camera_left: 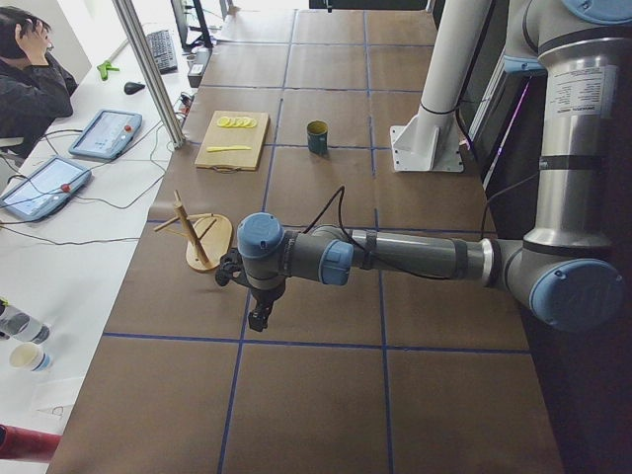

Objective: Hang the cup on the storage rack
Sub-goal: 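Set the teal mug down, release it, and withdraw the right arm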

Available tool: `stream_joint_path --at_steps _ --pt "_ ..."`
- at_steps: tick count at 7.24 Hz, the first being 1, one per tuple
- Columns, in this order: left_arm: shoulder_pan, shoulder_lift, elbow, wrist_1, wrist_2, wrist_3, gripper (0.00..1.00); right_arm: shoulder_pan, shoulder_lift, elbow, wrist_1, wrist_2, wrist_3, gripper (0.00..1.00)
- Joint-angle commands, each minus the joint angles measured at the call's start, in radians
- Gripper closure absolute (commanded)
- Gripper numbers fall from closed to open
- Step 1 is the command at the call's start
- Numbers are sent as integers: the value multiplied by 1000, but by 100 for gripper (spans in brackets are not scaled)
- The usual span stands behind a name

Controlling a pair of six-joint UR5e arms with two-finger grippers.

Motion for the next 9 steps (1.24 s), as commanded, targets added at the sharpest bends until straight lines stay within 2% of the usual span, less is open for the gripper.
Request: stream_joint_path --at_steps 1,2,4,6,8,9 --pt "2 -14 -26 -29 -44 0 0 1 3 2 4 1 7 0" --pt "20 -25 -18 -111 -61 3 0 1 3 4 4 1 7 0" --pt "217 -72 -23 -321 -52 -4 0 1 3 4 5 1 9 0" --pt "332 -106 -24 -418 -54 -51 0 1 3 4 4 1 7 0" --pt "408 -115 -6 -692 -52 -233 0 1 4 4 4 0 9 0" --pt "458 -124 -11 -809 28 -347 0 1 4 4 5 0 7 0"
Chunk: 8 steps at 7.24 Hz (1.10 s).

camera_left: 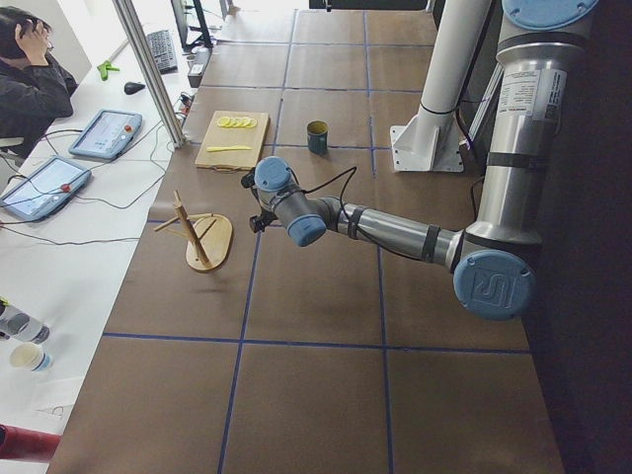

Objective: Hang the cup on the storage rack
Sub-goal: 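Move the left gripper to the teal mug's handle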

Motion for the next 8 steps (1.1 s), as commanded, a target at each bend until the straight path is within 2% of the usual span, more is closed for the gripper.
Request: stream_joint_path --at_steps 1,2,3,4,6,8 --pt "184 -12 4 -266 230 -222 0 0 1 0 -1 -1 -1 0" --pt "296 -16 4 -330 385 -263 0 0 1 -2 -1 -1 -1 0" --pt "349 -33 6 -361 429 -262 0 0 1 -2 -1 -2 -1 0" --pt "413 -61 9 -396 433 -257 0 0 1 -2 -1 -1 0 0" --pt "526 -194 83 -433 442 -260 0 0 1 -3 -1 -2 0 0" --pt "598 -274 140 -444 515 -263 0 0 1 -5 -1 -4 0 0"
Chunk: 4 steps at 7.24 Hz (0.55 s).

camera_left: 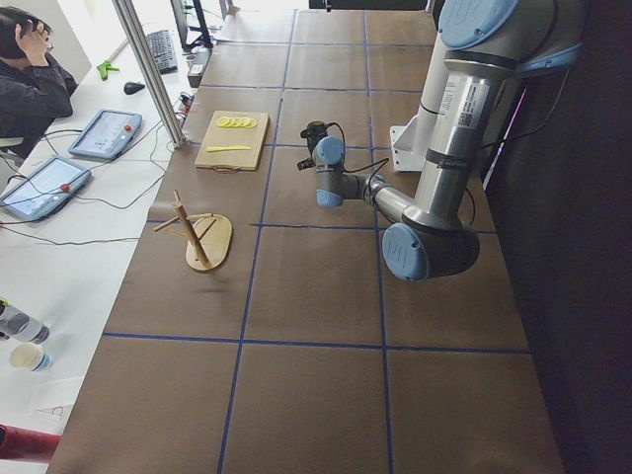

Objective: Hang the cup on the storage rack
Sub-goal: 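Move the left gripper to the teal mug's handle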

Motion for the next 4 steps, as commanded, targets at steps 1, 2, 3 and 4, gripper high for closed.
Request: stream_joint_path --at_steps 1,2,3,4 --pt "72 -74 39 -6 63 -1 0 0 0 -1 0 -1 1 0" --pt "112 -100 47 -4 113 -3 0 0 0 -1 0 -1 1 0" --pt "151 -120 65 -4 186 -3 0 0 0 -1 0 -1 1 0" --pt "160 -123 70 -3 204 -3 0 0 0 -2 0 -1 1 0"
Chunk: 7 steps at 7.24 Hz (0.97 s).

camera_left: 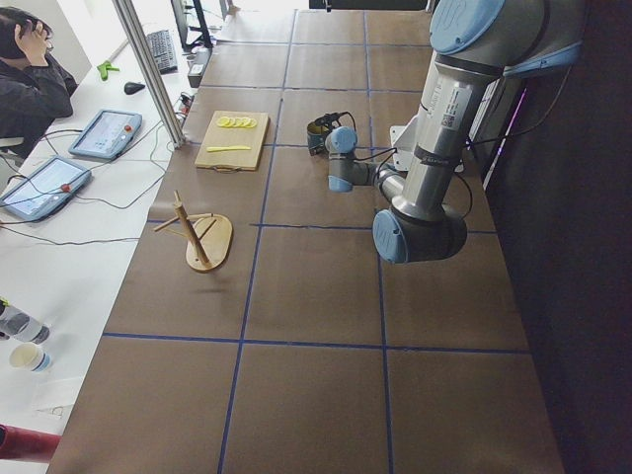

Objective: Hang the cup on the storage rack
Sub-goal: 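Move the left gripper to the teal mug's handle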

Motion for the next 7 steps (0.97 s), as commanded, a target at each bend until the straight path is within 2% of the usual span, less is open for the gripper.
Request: stream_joint_path --at_steps 1,4,5,6,7 --pt "26 -26 29 1 47 0 0 0 0 -1 -2 0 0 0" --pt "40 -67 79 1 99 0 1 0 0 -1 0 0 8 0" --pt "40 -69 83 1 99 0 7 0 0 -1 0 2 8 0" --pt "40 -69 85 6 99 0 19 0 0 -1 0 2 8 0" --pt "40 -67 85 10 100 1 37 0 0 -1 0 2 8 0"
